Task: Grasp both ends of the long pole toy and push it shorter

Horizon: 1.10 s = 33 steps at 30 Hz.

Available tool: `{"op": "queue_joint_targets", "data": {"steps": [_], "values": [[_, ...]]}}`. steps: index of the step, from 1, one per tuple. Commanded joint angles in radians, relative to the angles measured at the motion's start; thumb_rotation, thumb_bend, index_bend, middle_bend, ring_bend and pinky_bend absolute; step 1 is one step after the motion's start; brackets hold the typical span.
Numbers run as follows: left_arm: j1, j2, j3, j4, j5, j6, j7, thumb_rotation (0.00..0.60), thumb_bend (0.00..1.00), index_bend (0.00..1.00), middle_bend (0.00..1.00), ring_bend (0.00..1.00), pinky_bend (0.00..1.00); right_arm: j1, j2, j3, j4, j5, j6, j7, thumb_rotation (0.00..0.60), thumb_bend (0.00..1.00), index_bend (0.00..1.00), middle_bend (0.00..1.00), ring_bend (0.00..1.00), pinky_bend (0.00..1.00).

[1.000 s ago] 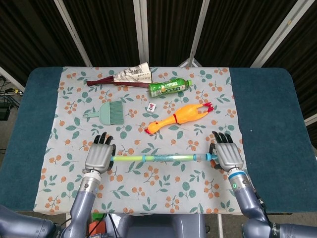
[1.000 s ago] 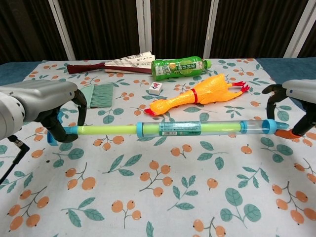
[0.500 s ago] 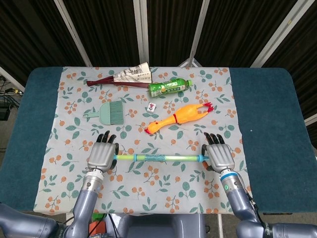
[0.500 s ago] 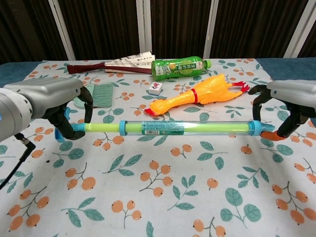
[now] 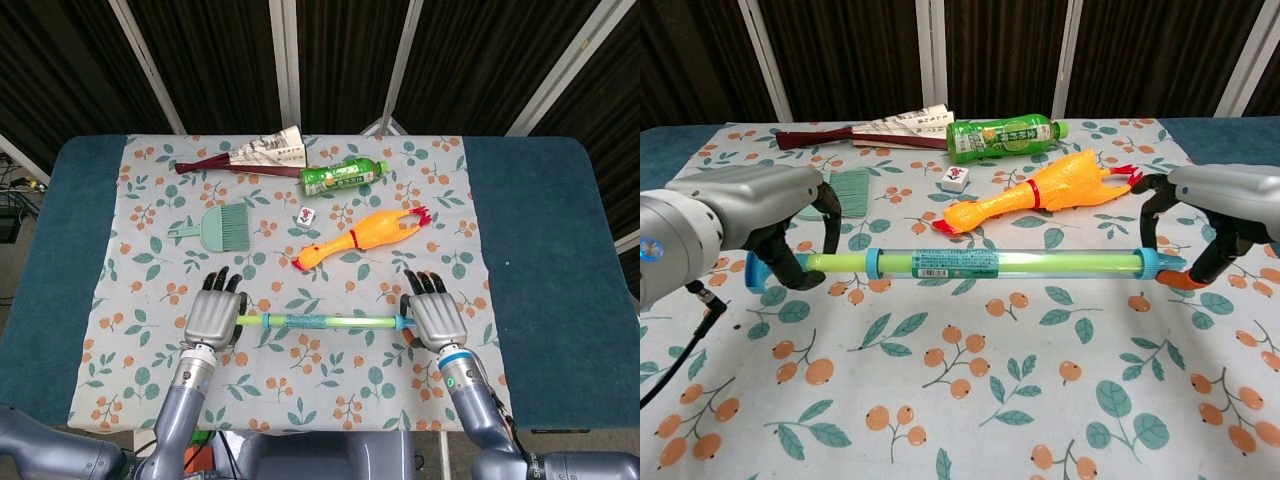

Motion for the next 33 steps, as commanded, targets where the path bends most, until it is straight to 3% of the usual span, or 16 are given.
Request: {"op": "queue_joint_targets", "data": {"steps": [1,8,10,13,16,22,28,33], "values": [[0.000,-0.004,0.000,0.001,0.005,0.001,-0.003,0.600,0.47,0.58,0.14,0.00,0.10,0.001,-0.002,0.000,-0.002,0.000,0.003,0.000,0.600,0.40,0.64,0.08,0.00,0.00],[0.001,-0.008,0.000,0.003,0.010,0.001,-0.003,0.600,0.47,0.57,0.12,0.00,0.10,0.003,-0.003,-0.003,-0.004,0.001,0.009,0.000,0.600,0.40,0.63,0.08,0.00,0.00],[0.003,-0.005,0.004,0.001,0.009,-0.001,-0.001,0.600,0.44,0.52,0.09,0.00,0.10,0.002,0.001,-0.007,-0.004,0.000,0.008,0.001,0.600,0.40,0.57,0.08,0.00,0.00],[0.006,0.006,0.009,-0.002,0.008,-0.007,-0.002,0.600,0.35,0.38,0.03,0.00,0.09,0.001,0.011,-0.013,-0.001,-0.004,0.002,0.006,0.600,0.40,0.25,0.04,0.00,0.00],[0.011,0.018,0.012,-0.005,0.003,-0.014,-0.008,0.600,0.28,0.28,0.00,0.00,0.08,-0.001,0.022,-0.017,0.001,0.000,-0.002,0.007,0.600,0.40,0.02,0.00,0.00,0.00],[0.024,0.045,0.015,-0.012,0.009,-0.029,-0.039,0.600,0.26,0.16,0.00,0.00,0.08,-0.005,0.043,-0.028,0.005,0.003,-0.002,0.005,0.600,0.40,0.00,0.00,0.00,0.00],[0.060,0.110,0.043,-0.049,0.052,-0.053,-0.114,0.600,0.26,0.15,0.00,0.00,0.08,-0.036,0.085,-0.039,0.017,-0.021,-0.003,0.064,0.600,0.40,0.00,0.00,0.00,0.00],[0.116,0.223,0.085,-0.094,0.126,-0.079,-0.226,0.600,0.26,0.17,0.00,0.00,0.08,-0.087,0.158,-0.066,0.022,-0.076,-0.010,0.151,0.600,0.40,0.00,0.00,0.00,0.00]]}}
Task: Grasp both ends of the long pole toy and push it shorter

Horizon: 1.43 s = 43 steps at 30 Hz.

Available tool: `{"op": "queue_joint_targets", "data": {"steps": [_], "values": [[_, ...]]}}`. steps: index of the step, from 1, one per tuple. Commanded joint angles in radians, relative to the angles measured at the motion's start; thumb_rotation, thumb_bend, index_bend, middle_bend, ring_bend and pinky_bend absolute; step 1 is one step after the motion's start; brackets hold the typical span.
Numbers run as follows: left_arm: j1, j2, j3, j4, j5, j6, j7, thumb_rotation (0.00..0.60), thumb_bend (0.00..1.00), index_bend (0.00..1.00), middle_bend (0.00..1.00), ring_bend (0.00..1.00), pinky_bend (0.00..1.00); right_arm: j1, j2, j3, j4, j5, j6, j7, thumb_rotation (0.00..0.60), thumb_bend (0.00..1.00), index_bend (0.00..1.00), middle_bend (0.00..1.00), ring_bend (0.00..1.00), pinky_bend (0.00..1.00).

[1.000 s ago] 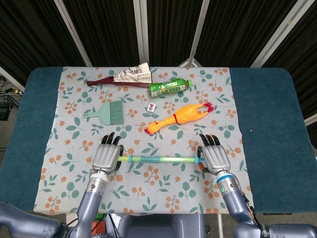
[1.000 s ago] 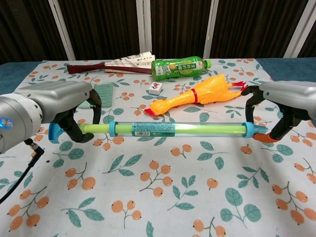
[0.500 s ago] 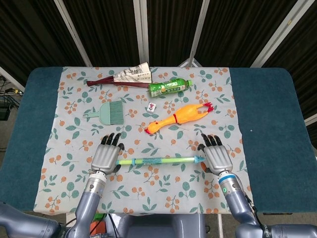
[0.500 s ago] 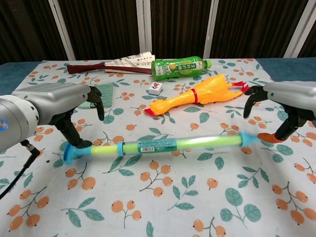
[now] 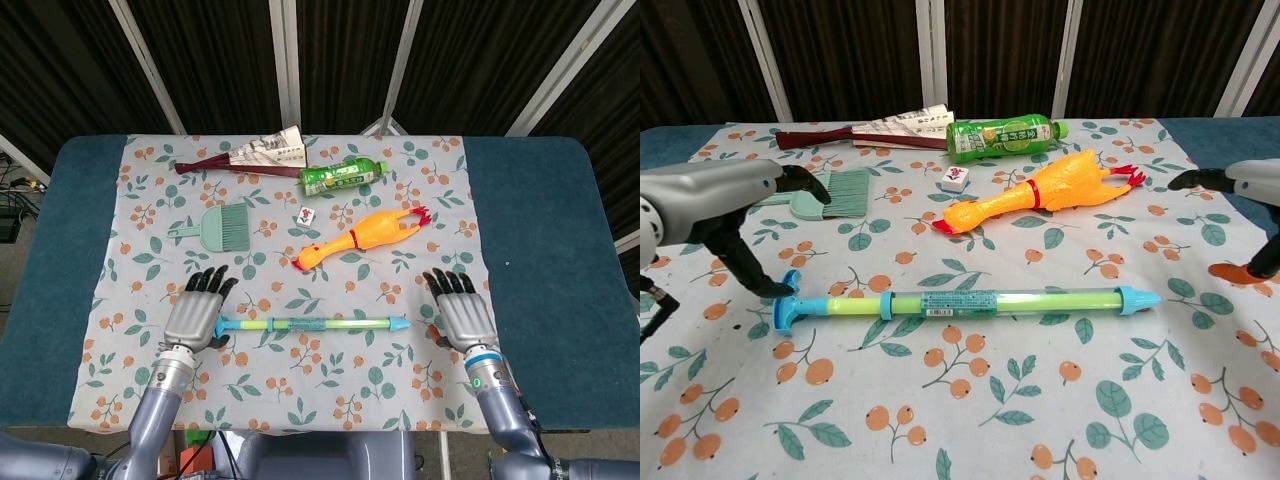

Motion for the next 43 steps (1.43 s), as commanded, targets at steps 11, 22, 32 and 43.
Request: {"op": "queue_joint_targets", "data": {"steps": [11,22,32,43], "values": [[0.278,0.415,0.286,0.020,0.480,-0.016,-0.480,0.600,0.10,0.08,0.00,0.00,0.06,-0.229,0.261,-0.134,0.002,-0.349,0.054,0.354,0.600,0.32,0.00,0.00,0.00,0.00],[0.511,0.555,0.446,0.240,0.838,0.178,-0.775,0.600,0.09,0.00,0.00,0.00,0.02,-0.437,0.296,-0.239,0.081,-0.646,0.244,0.508,0.600,0.30,0.00,0.00,0.00,0.00],[0.653,0.566,0.401,0.421,0.894,0.350,-0.967,0.600,0.10,0.00,0.00,0.00,0.02,-0.594,0.274,-0.226,0.240,-0.755,0.453,0.703,0.600,0.30,0.00,0.00,0.00,0.00],[0.748,0.623,0.410,0.515,0.914,0.360,-1.085,0.600,0.10,0.00,0.00,0.00,0.01,-0.623,0.278,-0.199,0.255,-0.766,0.419,0.734,0.600,0.30,0.00,0.00,0.00,0.00]]}}
